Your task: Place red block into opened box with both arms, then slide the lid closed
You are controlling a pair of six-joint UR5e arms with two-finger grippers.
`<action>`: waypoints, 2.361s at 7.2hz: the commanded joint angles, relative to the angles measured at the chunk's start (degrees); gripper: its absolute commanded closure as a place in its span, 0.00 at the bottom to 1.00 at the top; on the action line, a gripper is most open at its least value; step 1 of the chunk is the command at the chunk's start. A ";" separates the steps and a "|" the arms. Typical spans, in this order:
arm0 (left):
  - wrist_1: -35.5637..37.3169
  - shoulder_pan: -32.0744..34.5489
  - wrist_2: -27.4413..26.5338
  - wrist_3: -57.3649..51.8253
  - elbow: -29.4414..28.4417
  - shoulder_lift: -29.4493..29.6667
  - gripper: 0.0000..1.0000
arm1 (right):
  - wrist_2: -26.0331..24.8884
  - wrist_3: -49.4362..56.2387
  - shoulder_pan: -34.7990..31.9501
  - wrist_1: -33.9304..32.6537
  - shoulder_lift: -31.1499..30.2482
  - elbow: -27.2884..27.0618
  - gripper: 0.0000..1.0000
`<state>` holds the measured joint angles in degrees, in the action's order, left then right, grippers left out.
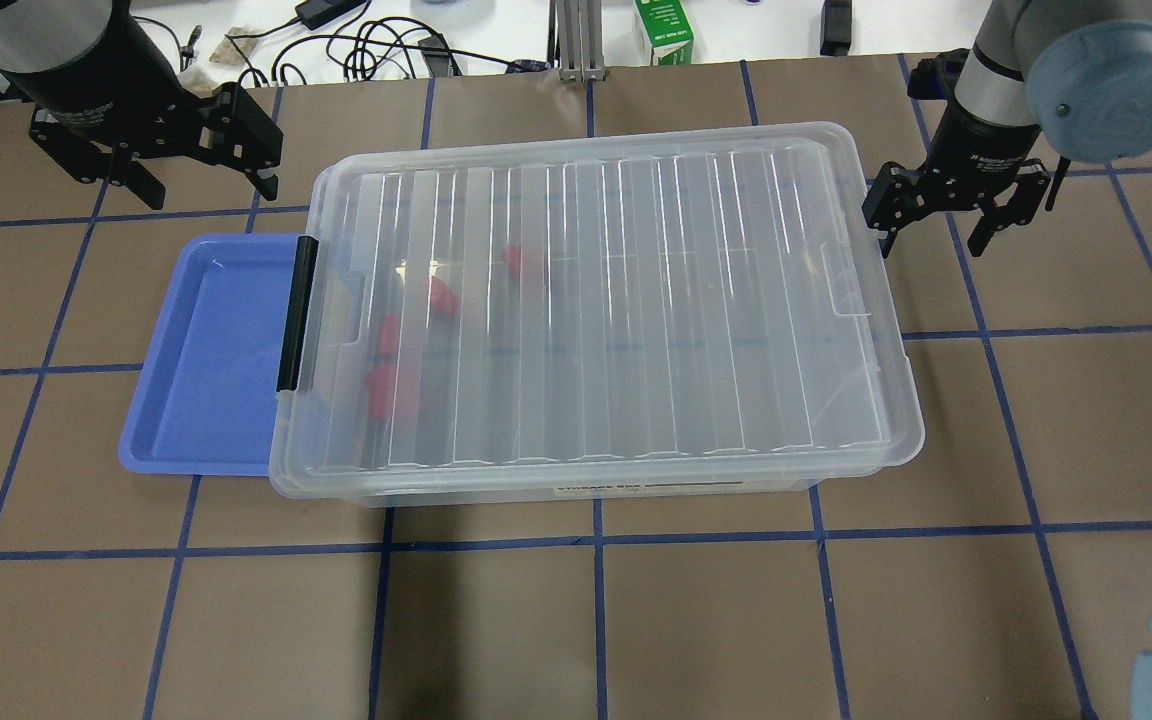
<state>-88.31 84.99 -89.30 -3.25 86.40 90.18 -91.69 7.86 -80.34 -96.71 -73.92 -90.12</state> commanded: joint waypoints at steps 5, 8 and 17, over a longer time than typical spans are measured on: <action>0.07 0.00 -0.09 0.00 -0.09 -0.09 0.00 | -4.63 0.67 0.27 2.90 -12.97 0.91 0.00; 0.07 0.00 -0.09 -0.35 -0.09 -0.09 0.00 | -2.35 -7.89 -5.75 9.08 -18.54 0.74 0.00; 0.34 0.00 -0.88 -0.88 0.87 -0.96 0.00 | -0.33 -14.01 -12.12 8.99 -16.96 1.79 0.00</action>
<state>-87.90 84.99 -89.89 -3.88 86.83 89.67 -92.01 -6.72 -92.43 -87.60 -90.88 -88.30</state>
